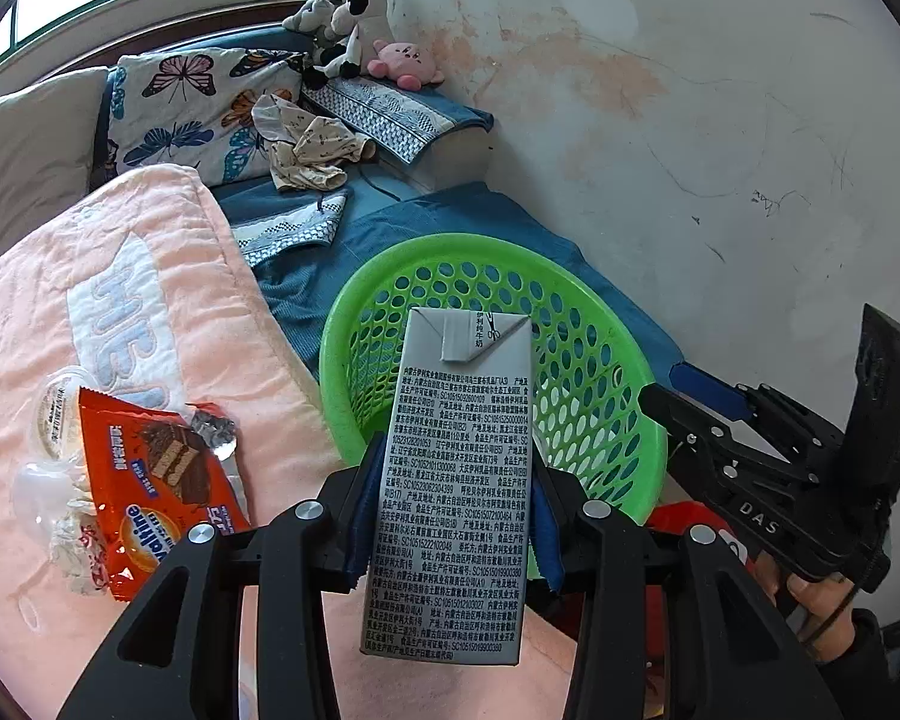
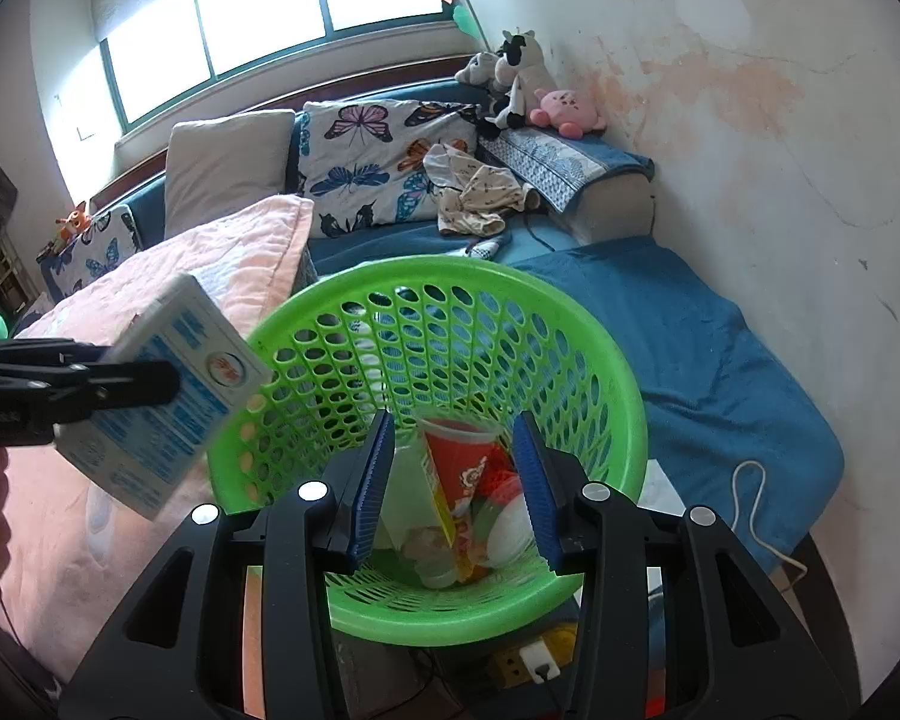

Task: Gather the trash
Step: 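Drop the milk carton into the green basket with the left tool while the right tool drops the lid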

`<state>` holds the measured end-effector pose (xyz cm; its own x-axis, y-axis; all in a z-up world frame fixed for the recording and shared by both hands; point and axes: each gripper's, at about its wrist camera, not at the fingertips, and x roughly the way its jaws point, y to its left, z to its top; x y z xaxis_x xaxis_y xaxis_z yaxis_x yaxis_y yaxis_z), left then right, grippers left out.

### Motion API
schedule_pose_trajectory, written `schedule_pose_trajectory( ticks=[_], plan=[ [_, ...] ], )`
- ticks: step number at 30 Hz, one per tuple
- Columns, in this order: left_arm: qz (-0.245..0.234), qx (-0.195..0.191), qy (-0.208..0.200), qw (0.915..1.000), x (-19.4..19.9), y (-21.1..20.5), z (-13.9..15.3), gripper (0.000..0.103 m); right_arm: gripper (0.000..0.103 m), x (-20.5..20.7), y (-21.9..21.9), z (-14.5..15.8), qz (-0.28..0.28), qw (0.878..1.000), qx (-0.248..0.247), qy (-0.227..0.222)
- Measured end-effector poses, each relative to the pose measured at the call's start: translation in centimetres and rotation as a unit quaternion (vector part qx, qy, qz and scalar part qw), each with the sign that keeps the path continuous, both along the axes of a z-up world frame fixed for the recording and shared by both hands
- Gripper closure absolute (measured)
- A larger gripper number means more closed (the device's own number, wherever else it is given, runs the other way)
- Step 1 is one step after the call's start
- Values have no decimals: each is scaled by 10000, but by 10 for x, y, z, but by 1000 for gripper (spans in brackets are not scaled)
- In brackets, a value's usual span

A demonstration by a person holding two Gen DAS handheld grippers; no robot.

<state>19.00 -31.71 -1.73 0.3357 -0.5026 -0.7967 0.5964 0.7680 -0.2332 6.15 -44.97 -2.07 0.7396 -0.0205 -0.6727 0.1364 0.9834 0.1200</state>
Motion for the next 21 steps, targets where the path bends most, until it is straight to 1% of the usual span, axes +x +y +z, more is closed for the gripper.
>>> schedule_pose_trajectory(
  ticks=[3, 4, 5, 6, 8, 12, 18, 21],
  plan=[
    [2, 42, 34, 10000, 1, -2, -4, 61, 60, -2, 6, 4, 31, 9999, -87, -47],
    [3, 31, 46, 10000, 2, -2, -5, 54, 58, -3, 7, 4, 40, 9999, -117, -54],
    [19, 25, 44, 10000, 3, -2, -5, 47, 52, -3, 9, 5, 49, 9999, -146, -66],
    [40, 17, 5, 10000, 2, -1, -5, 43, 51, -3, 10, 5, 48, 9998, -180, -88],
    [-1, -8, -56, 10000, 1, 0, -3, 42, 50, -3, 12, 6, 45, 9996, -233, -116],
    [76, 12, -24, 10000, 4, 6, -4, 42, 50, -2, 13, 5, 61, 9997, -211, -130],
    [134, -68, -47, 9999, 3, 16, 0, 40, 48, -1, 16, 5, 115, 9996, -212, -146],
    [167, -103, -122, 9997, 0, 24, 5, 39, 48, -1, 16, 5, 118, 9997, -184, -142]
  ],
)
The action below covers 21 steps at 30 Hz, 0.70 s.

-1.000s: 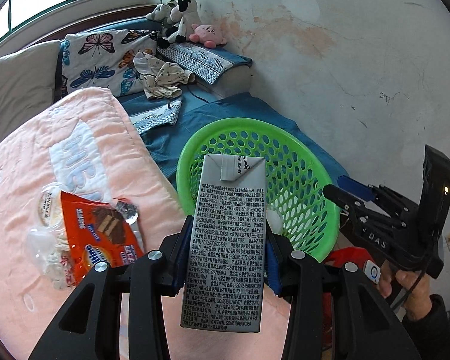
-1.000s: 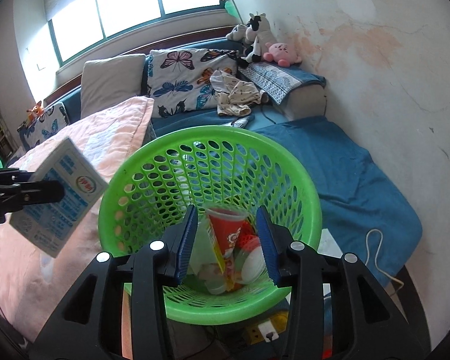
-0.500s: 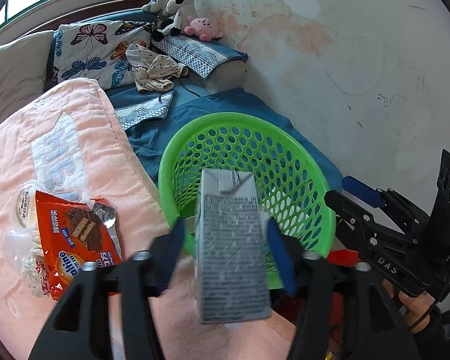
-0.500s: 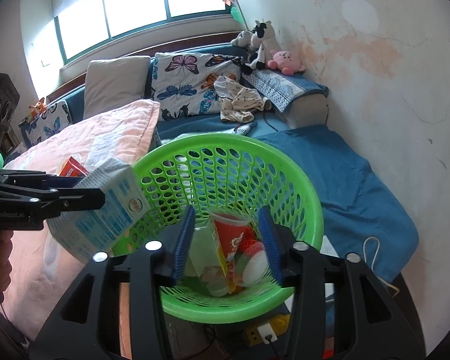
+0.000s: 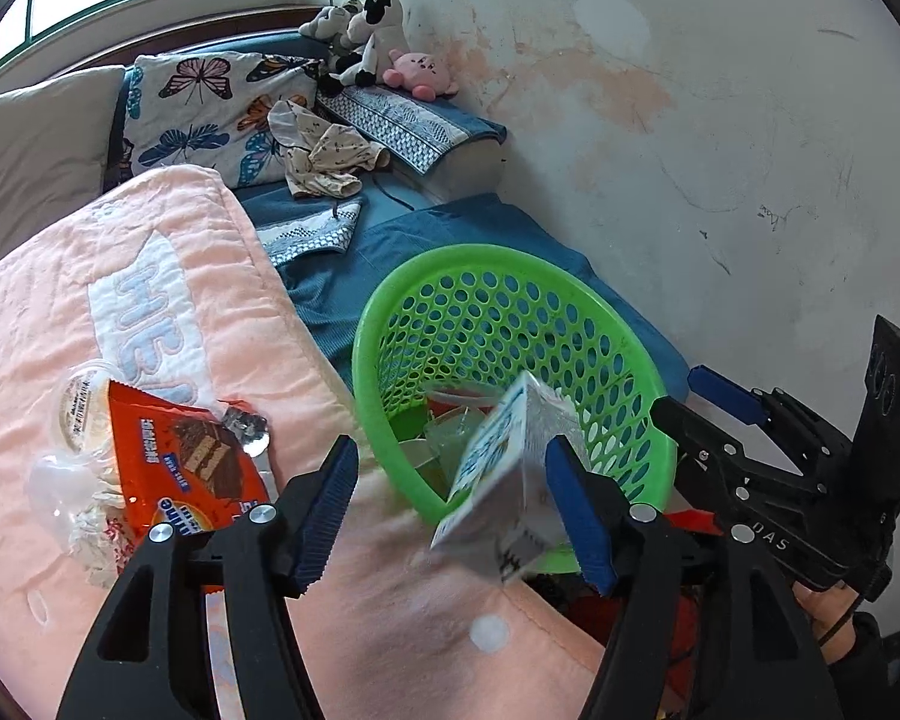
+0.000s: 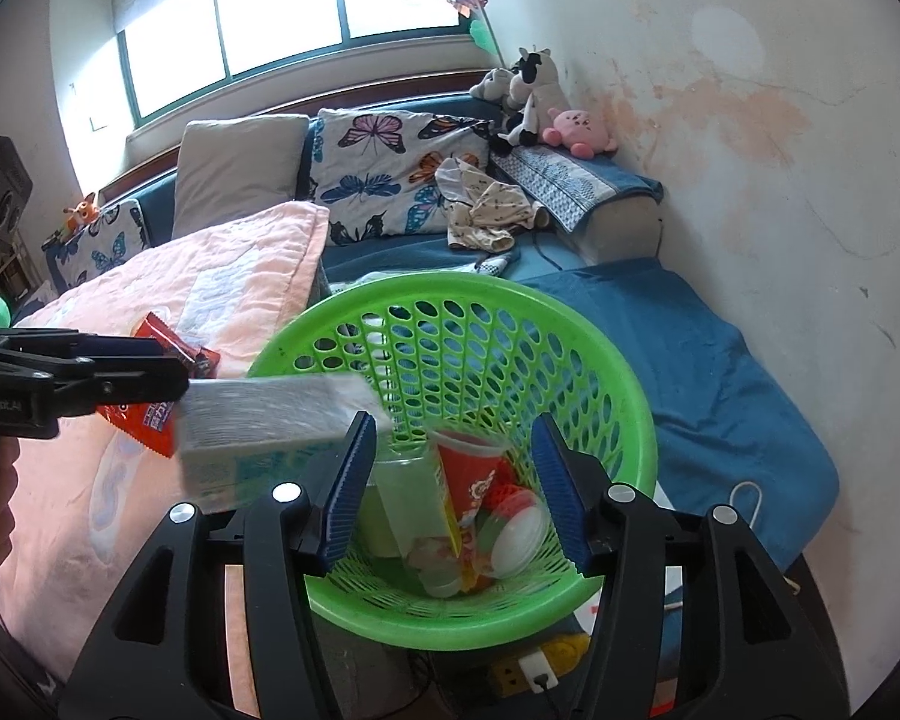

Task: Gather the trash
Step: 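Drop the milk carton into the green basket with the left tool while the right tool drops the lid, then grasp the Ovaltine wafer wrapper with the right tool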

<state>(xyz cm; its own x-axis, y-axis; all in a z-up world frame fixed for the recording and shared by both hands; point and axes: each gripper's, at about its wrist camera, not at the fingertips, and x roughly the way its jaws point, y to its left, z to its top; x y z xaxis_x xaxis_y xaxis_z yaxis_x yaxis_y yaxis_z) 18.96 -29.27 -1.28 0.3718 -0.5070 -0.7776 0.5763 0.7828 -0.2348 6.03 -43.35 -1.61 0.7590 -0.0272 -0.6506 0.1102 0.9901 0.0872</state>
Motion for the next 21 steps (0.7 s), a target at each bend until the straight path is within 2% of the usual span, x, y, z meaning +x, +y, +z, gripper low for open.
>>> schedule_pose_trajectory(
  ticks=[10, 21],
  plan=[
    [435, -63, -220, 9988, -6, 37, 9, 34, 42, 5, 20, 2, 271, 9995, 150, -51],
    [1178, -194, -314, 9923, 3, 109, 19, 34, 27, 27, 91, 5, 1288, 9912, 289, -50]
  ],
)
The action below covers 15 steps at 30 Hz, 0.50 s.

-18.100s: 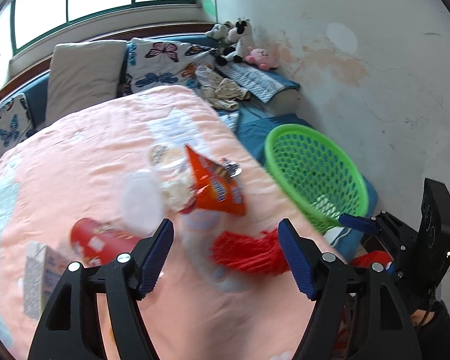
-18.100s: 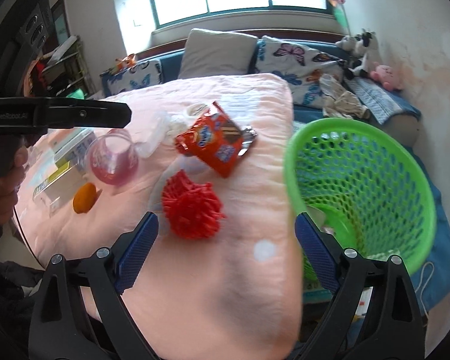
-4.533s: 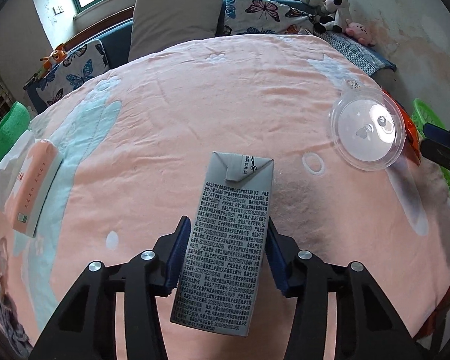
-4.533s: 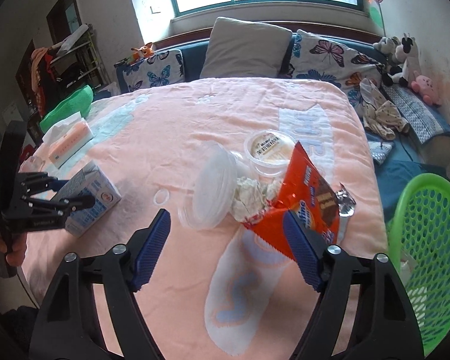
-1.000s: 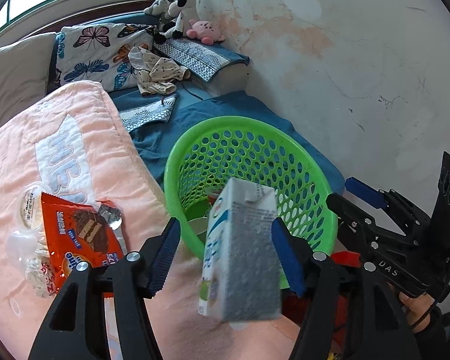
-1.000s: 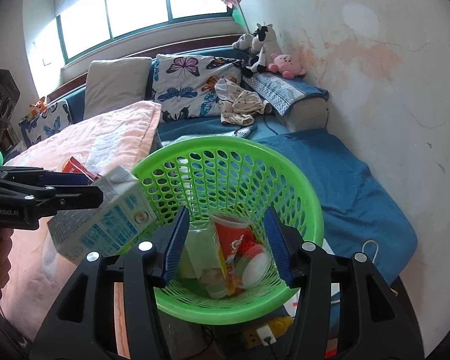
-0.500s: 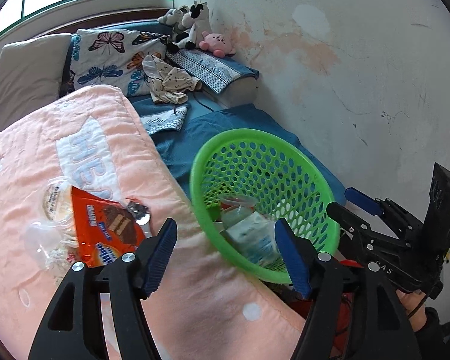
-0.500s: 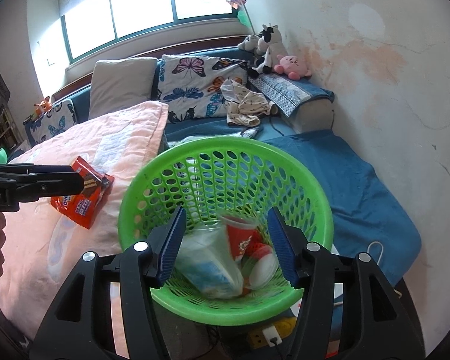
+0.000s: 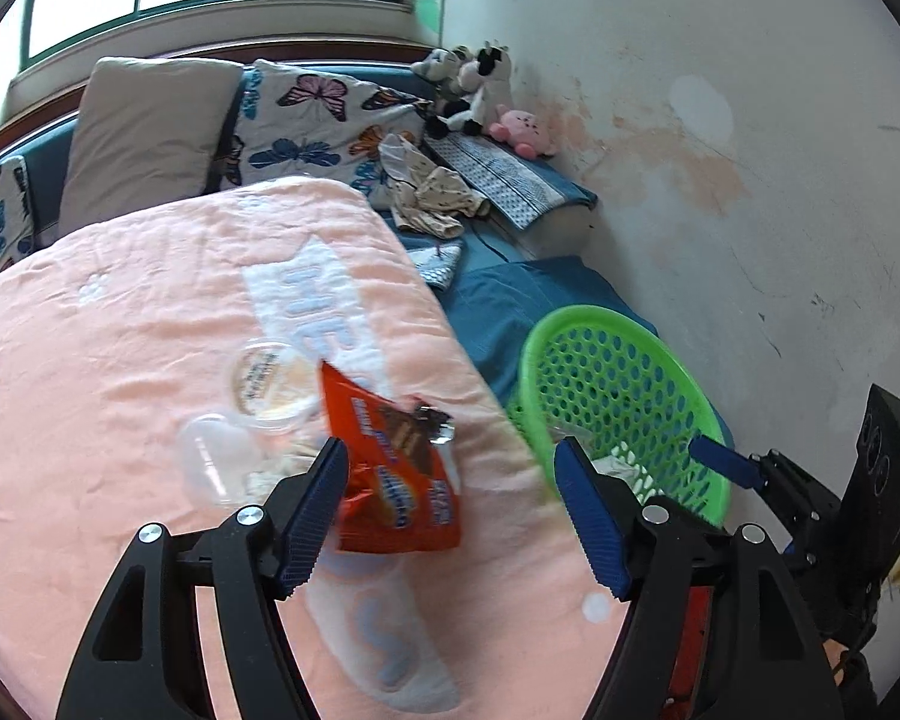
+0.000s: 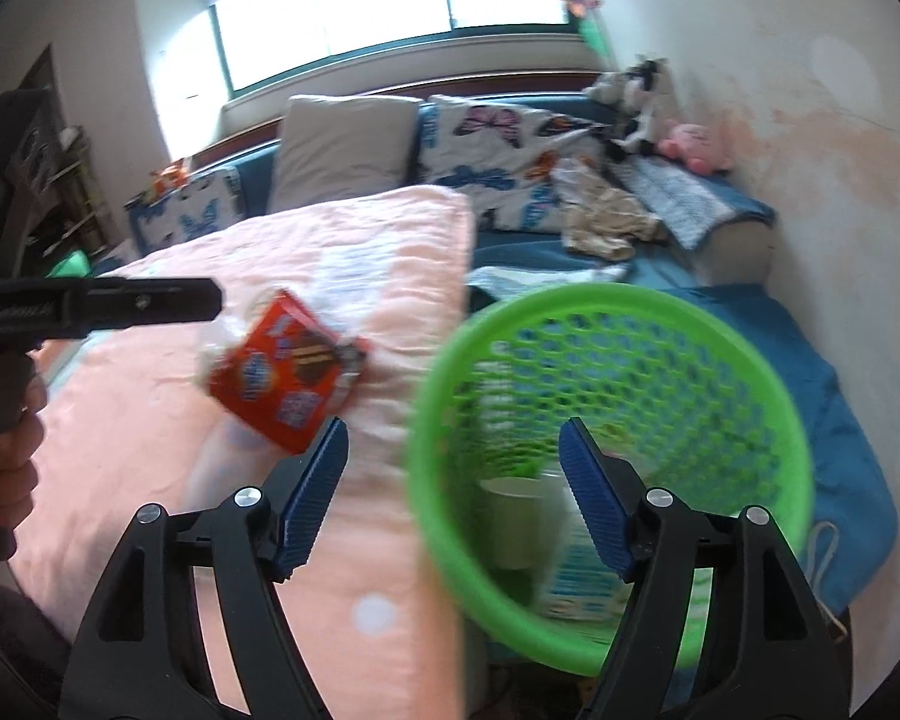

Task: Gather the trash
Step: 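Grasp the Ovaltine wafer wrapper with the right tool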

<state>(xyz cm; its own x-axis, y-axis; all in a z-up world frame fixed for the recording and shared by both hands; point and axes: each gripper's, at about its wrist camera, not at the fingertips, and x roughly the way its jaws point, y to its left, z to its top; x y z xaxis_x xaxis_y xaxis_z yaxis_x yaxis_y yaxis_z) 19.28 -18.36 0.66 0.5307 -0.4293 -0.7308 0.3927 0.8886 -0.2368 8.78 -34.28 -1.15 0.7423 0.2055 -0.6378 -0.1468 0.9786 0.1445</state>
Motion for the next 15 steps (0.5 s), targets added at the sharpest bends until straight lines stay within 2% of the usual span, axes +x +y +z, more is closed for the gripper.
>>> schedule_pose_trajectory(
  ticks=[2, 7, 9, 15],
  plan=[
    [112, 10, -12, 9999, 1, 10, 1, 34, 21, 5, 13, 1, 184, 9998, 22, -8],
    [347, -13, -17, 9994, 4, 36, 1, 34, 15, 15, 47, -2, 613, 9980, 119, 109],
    [440, 4, -32, 9990, 3, 47, 1, 31, 14, 22, 57, -4, 729, 9970, 193, 184],
    [616, 79, -36, 9981, 2, 70, 0, 31, 12, 43, 81, -18, 863, 9936, 496, 530]
  ],
)
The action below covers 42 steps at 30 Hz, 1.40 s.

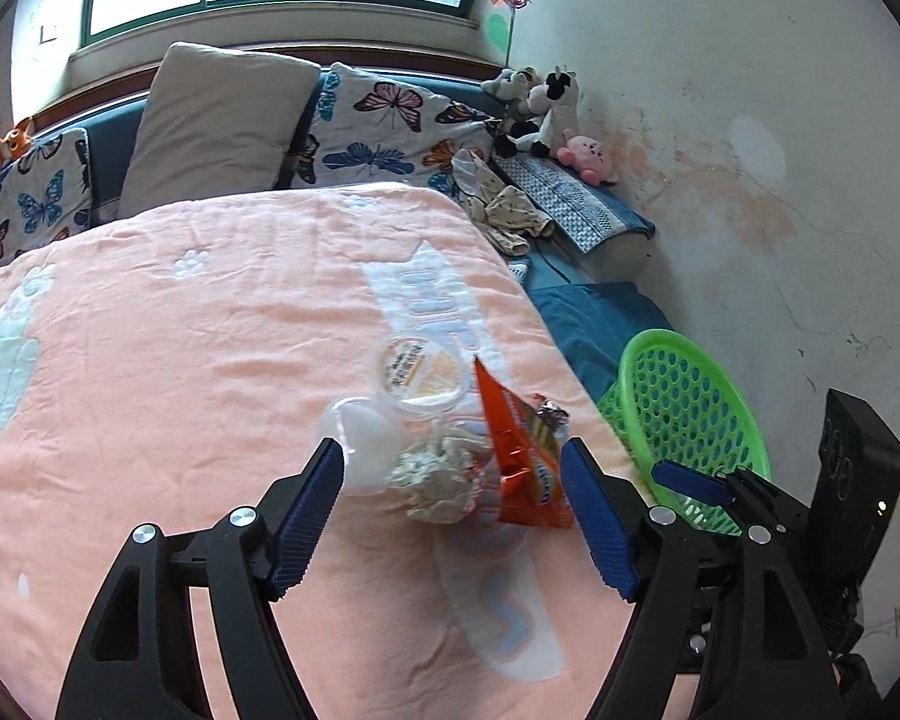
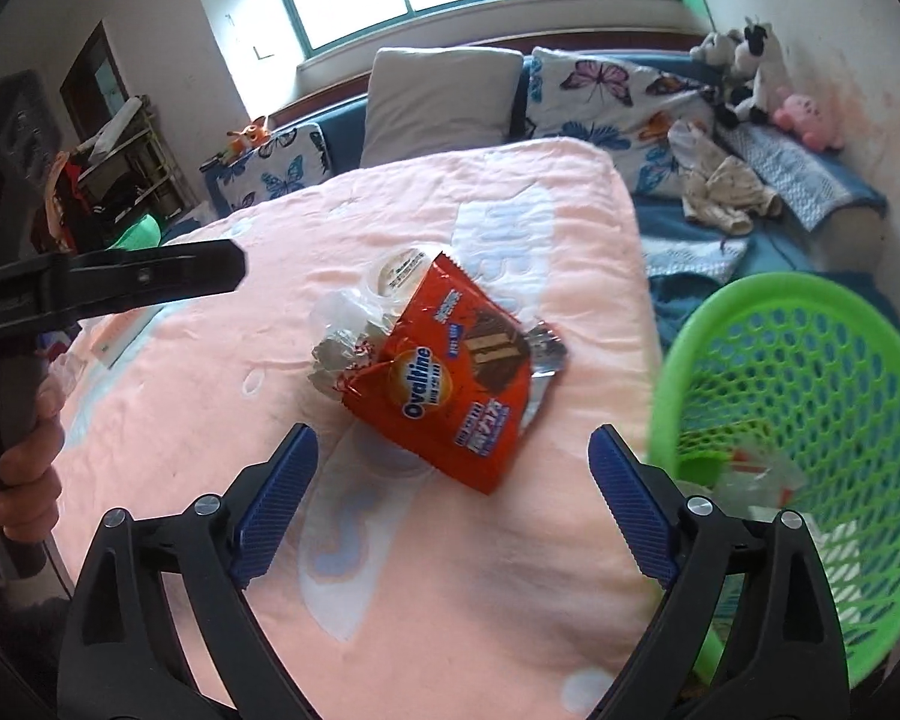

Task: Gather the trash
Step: 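Grasp the Ovaltine wafer wrapper with the right tool, then carry the Ovaltine wrapper over the basket with the right tool while the left tool grasps crumpled plastic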

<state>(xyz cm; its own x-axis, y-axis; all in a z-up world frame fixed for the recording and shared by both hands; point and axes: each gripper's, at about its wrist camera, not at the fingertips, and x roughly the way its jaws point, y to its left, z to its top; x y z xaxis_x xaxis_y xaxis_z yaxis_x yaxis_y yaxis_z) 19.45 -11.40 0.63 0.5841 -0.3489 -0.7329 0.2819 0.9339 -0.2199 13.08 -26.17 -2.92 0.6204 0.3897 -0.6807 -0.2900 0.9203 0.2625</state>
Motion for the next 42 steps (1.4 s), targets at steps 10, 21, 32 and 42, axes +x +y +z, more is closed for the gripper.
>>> schedule_pose_trajectory(
  ticks=[10, 21, 32, 42],
  plan=[
    [132, 9, 70, 9999, 2, 28, -7, 30, 12, 34, 8, -14, -208, 9959, 666, 571],
    [108, 38, 129, 9999, 5, 34, -15, 30, 12, 49, 4, -23, -464, 9914, 886, 849],
    [-121, 275, 135, 9995, 3, 20, -26, 30, 34, 44, 11, -19, -328, 9930, 783, 819],
    [-446, 511, 113, 9976, 1, -2, -38, 30, 36, 22, -7, 11, -356, 9971, 574, 354]
  ],
)
